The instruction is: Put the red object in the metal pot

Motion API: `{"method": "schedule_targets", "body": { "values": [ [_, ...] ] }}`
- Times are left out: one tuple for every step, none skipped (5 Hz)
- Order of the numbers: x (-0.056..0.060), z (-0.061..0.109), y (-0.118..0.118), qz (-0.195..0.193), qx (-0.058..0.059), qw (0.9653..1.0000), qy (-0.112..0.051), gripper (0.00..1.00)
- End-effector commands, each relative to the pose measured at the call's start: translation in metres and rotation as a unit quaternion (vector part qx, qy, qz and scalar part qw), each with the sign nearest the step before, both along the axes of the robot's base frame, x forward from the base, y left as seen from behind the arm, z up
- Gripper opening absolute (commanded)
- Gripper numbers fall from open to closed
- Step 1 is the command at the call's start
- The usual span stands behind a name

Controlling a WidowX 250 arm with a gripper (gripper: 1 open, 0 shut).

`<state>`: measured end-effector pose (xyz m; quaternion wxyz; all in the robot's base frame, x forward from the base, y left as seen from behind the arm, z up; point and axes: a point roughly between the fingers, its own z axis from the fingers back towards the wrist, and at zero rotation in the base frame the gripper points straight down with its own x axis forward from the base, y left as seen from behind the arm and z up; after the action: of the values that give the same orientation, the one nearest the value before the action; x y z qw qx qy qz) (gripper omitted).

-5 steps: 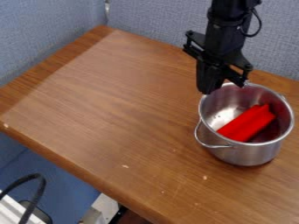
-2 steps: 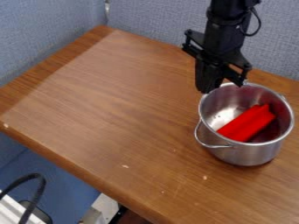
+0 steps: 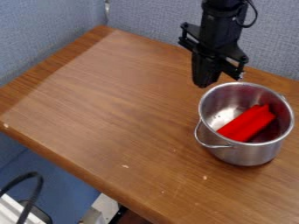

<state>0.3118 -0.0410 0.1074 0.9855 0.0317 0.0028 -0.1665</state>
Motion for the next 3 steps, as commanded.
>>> {"method": "schedule_targets", "body": {
  "values": [
    [0.004, 0.036, 0.003, 0.001, -0.018, 0.9984, -0.053, 0.00],
    [0.002, 0.052, 0.004, 0.003, -0.029, 0.9975, -0.065, 0.00],
    [-0.005, 0.064, 0.009, 0.003, -0.047, 0.9971, -0.061, 1.00]
  ]
}}
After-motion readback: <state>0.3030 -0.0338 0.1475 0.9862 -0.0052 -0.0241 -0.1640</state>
